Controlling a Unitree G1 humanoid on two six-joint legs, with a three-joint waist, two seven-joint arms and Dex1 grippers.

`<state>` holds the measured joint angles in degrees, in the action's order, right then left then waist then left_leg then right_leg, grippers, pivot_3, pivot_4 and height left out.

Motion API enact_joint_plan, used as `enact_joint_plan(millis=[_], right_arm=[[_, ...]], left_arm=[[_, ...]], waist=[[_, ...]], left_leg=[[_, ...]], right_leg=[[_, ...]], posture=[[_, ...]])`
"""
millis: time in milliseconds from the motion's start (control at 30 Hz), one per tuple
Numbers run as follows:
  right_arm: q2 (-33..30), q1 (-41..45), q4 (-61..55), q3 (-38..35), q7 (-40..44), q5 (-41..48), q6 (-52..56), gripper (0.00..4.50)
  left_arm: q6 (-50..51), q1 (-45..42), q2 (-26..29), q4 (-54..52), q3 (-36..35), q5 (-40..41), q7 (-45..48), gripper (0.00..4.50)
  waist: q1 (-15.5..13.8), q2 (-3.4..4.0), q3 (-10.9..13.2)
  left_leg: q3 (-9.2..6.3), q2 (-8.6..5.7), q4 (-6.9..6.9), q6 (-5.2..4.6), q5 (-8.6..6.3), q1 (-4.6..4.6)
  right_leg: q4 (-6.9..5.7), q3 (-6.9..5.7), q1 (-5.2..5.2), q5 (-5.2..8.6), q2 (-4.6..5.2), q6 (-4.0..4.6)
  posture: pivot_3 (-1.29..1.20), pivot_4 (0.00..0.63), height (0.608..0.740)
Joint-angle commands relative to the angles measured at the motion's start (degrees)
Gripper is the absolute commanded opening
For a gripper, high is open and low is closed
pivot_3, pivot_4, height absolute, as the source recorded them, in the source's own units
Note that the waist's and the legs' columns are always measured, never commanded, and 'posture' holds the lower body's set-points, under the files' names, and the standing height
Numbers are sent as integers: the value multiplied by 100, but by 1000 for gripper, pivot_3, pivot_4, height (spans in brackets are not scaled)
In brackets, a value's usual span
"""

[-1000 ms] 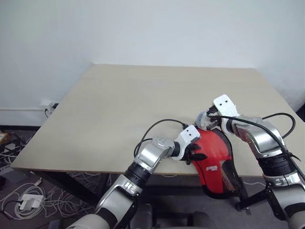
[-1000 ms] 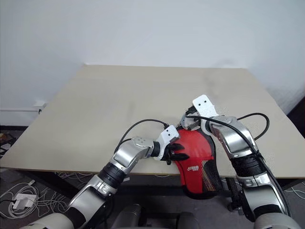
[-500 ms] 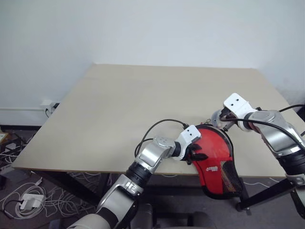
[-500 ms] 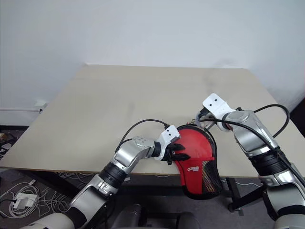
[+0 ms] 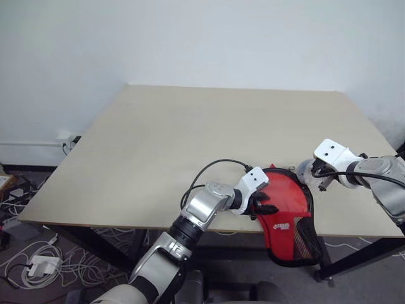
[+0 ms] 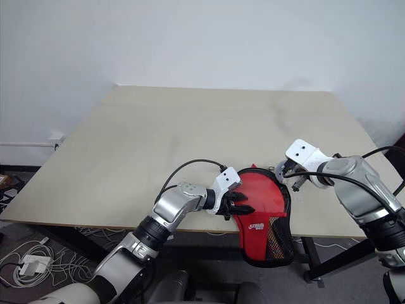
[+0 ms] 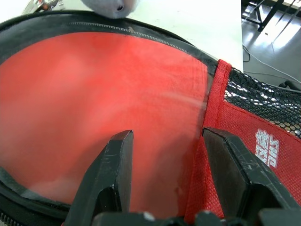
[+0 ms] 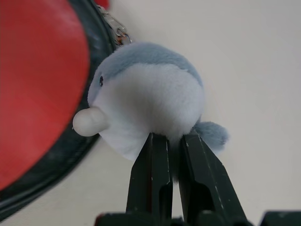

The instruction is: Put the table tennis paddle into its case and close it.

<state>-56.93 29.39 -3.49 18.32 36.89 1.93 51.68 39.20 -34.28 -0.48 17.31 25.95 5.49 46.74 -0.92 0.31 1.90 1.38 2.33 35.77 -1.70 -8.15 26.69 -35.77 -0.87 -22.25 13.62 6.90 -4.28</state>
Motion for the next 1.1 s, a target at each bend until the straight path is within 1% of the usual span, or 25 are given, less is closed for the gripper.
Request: enact_joint_plan(millis=[33,100,233,367,500,667,767,833,900,1000,1100], right_arm=[[88,318,331,-219,-358,-456,-159,15],[193,413,449,-156,-389,-580,-231,15],[58,414,520,32,-166,-855,-553,15],[-526,22,105,59,571,-847,-959,15],[-1320,-710,-390,-178,1229,-704,-1526,15],[-1828,-1454,-742,-749,1610,-540,-1848,15],[-2135,-2169,-1138,-1269,1925,-365,-2080,15],[-2298,-2838,-1489,-1801,2213,-200,-2308,15],[-2323,-3318,-1736,-2231,2410,-109,-2413,15],[-2201,-4067,-2355,-3011,2902,83,-2334,15],[-2086,-4646,-2601,-3532,3205,17,-2420,15]], left_arm=[[186,65,16,292,112,-22,17,2426],[195,36,15,318,117,-27,42,2426],[220,29,12,332,145,-34,79,2426],[311,103,30,226,179,-19,98,2426],[340,128,44,210,196,-25,110,2426],[323,86,36,263,176,-28,114,2426],[307,67,15,308,186,-31,128,2426],[306,65,9,328,197,-30,151,2426],[299,64,8,344,200,-34,162,2426],[310,44,-14,366,211,-34,183,2426],[318,40,-37,370,231,-28,211,2426]], waist=[[-1,0,0],[11,1,-1],[3,1,-1],[-4,2,0],[5,1,0],[29,5,-2],[2,7,-4],[-28,4,-2],[-11,1,-1],[-5,-3,1],[-4,-4,1]], left_leg=[[0,-1,1,0,0,0],[0,0,2,-1,-1,0],[-2,-2,6,-3,-2,1],[-2,-3,8,-5,-3,2],[-2,-3,14,-6,-10,1],[2,-1,19,-6,-15,-6],[0,-3,23,-7,-19,-5],[-1,-3,26,-8,-22,-5],[0,-4,29,-10,-26,-8],[-2,-5,34,-12,-28,-9],[-8,-5,36,-12,-31,-14]], right_leg=[[0,0,0,0,1,0],[-1,1,0,0,-1,0],[-1,0,3,0,0,0],[-1,0,4,0,1,-1],[0,0,7,6,2,-10],[-1,3,13,7,4,-12],[1,1,16,11,7,-17],[2,1,19,12,8,-18],[2,2,23,15,9,-23],[3,1,28,16,11,-24],[3,0,34,17,10,-27]], posture=[[0,0,715],[0,0,715],[0,0,715],[0,0,715],[0,0,715],[0,0,715],[0,0,715],[0,0,715],[0,0,715],[0,0,715],[0,0,715]])
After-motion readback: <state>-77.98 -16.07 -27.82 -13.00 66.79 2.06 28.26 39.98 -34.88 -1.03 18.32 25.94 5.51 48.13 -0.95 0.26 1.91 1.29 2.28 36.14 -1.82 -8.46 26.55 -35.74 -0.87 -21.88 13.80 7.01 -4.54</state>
